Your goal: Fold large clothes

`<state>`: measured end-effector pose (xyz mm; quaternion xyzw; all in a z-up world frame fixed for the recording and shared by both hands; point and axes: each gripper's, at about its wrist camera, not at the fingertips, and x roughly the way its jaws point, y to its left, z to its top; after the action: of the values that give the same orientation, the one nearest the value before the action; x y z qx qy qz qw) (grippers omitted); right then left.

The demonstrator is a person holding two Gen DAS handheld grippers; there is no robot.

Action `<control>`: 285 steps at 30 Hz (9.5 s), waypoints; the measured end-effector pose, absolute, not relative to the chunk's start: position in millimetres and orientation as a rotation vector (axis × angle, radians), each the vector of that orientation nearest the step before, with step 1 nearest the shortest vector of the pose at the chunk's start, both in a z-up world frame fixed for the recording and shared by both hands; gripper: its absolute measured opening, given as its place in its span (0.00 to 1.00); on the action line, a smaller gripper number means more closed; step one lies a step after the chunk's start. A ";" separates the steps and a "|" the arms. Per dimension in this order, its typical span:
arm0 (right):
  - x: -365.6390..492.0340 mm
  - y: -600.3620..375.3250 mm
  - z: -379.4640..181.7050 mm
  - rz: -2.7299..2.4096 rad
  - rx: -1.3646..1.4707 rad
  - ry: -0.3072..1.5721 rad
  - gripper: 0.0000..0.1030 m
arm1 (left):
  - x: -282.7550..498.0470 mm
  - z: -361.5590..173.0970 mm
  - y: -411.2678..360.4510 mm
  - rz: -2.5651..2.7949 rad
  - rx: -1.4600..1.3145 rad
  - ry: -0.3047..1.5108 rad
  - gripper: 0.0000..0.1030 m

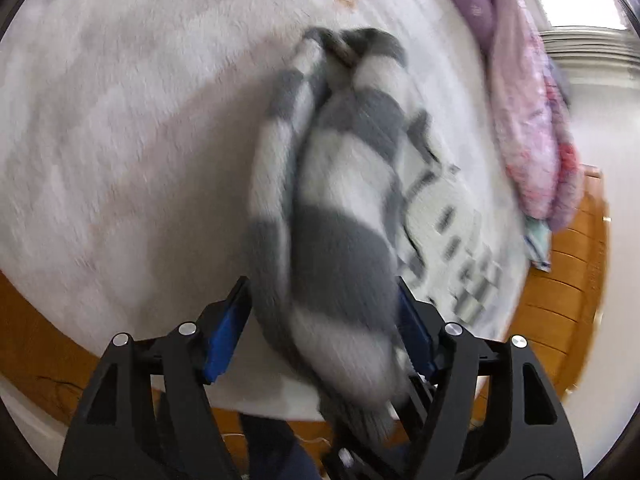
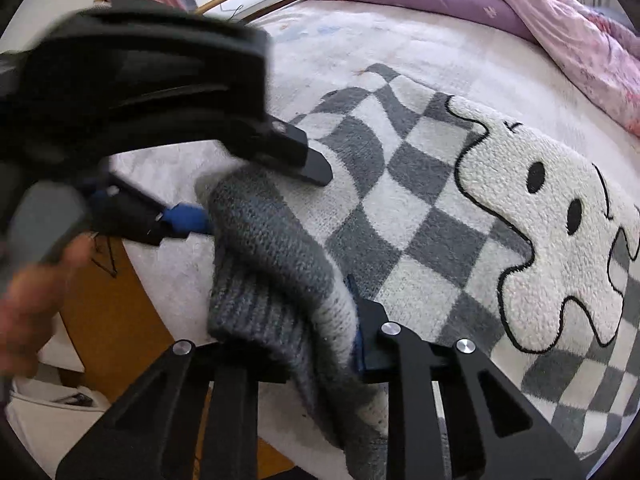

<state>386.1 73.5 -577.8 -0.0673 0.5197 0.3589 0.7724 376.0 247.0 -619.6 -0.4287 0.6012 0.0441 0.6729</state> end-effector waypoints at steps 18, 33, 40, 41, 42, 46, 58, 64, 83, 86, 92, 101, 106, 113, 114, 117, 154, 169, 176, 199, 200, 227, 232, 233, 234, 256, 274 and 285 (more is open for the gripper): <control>417.6 -242.2 -546.4 0.424 0.807 1.133 0.17 | 450.7 -492.7 -110.3 -0.309 -0.186 1.221 0.31; 360.0 -386.1 -677.2 0.052 1.338 1.306 0.21 | 447.6 -539.9 -207.7 -0.369 -0.203 1.290 0.71; 376.3 -402.0 -652.0 0.062 1.253 1.459 0.35 | 443.7 -558.3 -108.7 0.018 -0.241 1.330 0.71; 377.9 -408.5 -638.9 0.075 1.201 1.469 0.35 | 442.9 -561.2 -100.5 0.034 -0.251 1.340 0.71; 381.7 -414.6 -621.6 0.089 1.122 1.467 0.34 | 442.9 -561.4 -95.3 0.050 -0.246 1.341 0.71; 412.5 -422.1 -557.4 0.202 0.859 1.336 0.17 | 450.5 -547.8 -80.9 0.061 -0.300 1.294 0.71; 562.0 -344.1 -547.1 0.302 0.476 1.285 0.04 | 556.1 -556.8 -101.9 0.002 -0.162 1.356 0.86; 590.6 -360.1 -620.7 0.160 0.578 1.459 0.00 | 600.9 -621.9 -99.0 -0.015 -0.156 1.518 0.93; 580.4 -381.8 -614.2 0.204 0.802 1.421 0.04 | 578.2 -614.4 -67.4 -0.163 -0.312 1.390 0.96; 554.9 -398.7 -591.4 0.223 0.884 1.374 0.26 | 548.4 -599.0 -51.4 -0.166 -0.379 1.339 0.96; 499.1 -423.0 -572.5 0.185 0.752 1.361 0.66 | 489.2 -602.3 -39.4 -0.141 -0.465 1.354 0.96; 478.5 -424.3 -656.3 0.321 0.824 1.509 0.84 | 450.7 -658.7 -38.8 -0.056 -0.630 1.478 0.96; 483.4 -428.2 -684.7 0.478 0.958 1.521 0.92 | 453.5 -668.6 -37.1 -0.106 -0.633 1.497 0.96; 497.8 -387.5 -687.4 0.654 0.939 1.587 0.91 | 456.7 -679.7 -27.2 -0.139 -0.703 1.493 0.96; 501.5 -372.9 -685.7 0.638 0.835 1.603 0.93 | 455.9 -680.9 -26.9 -0.137 -0.708 1.490 0.96; 509.0 -368.1 -690.2 0.598 0.855 1.604 0.94 | 452.2 -688.4 -28.1 -0.135 -0.755 1.491 0.96; 512.0 -636.4 -582.8 -0.022 0.252 1.364 0.42 | 497.1 -628.7 -373.4 -0.534 -0.279 1.406 0.65; 462.7 -579.2 -574.0 -0.025 0.136 1.368 0.36 | 486.5 -593.1 -324.6 -0.347 -0.131 1.345 0.79; 465.3 -550.5 -611.0 -0.126 0.100 1.494 0.41 | 472.9 -553.0 -298.3 -0.306 -0.090 1.320 0.82; 377.3 -424.6 -286.3 0.034 -0.055 1.028 0.89 | 402.0 -304.3 -245.7 -0.201 -0.088 1.066 0.90; 373.2 -421.1 -281.0 0.030 -0.061 1.026 0.89 | 397.3 -298.4 -245.5 -0.206 -0.085 1.066 0.90; 189.8 -263.8 -139.5 -0.064 0.032 0.869 0.90 | 217.0 -155.2 -107.9 -0.315 0.029 0.854 0.90; 162.0 -256.6 -121.5 -0.049 0.035 0.835 0.91 | 183.0 -129.6 -87.3 -0.319 -0.023 0.805 0.95; 157.0 -255.5 -118.0 -0.043 0.032 0.830 0.91 | 178.0 -125.9 -84.0 -0.320 -0.031 0.795 0.95; 152.5 -254.3 -115.4 -0.035 0.031 0.824 0.91 | 168.2 -119.4 -81.6 -0.314 -0.039 0.770 0.95; 9.1 -288.5 -61.8 0.135 -0.026 0.676 0.91 | -15.3 -37.1 -117.3 -0.090 0.014 0.544 0.95; -56.9 -276.2 -25.8 0.149 -0.002 0.552 0.92 | -89.2 3.7 -103.0 -0.077 0.051 0.453 0.95; -72.2 -254.4 -13.7 0.137 -0.011 0.519 0.92 | -108.8 13.9 -73.1 -0.085 0.048 0.427 0.95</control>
<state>-72.2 -254.4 -13.7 -0.0055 0.2564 0.0675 0.9642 -108.8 -73.1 13.9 0.0240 0.2117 -0.0420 0.9761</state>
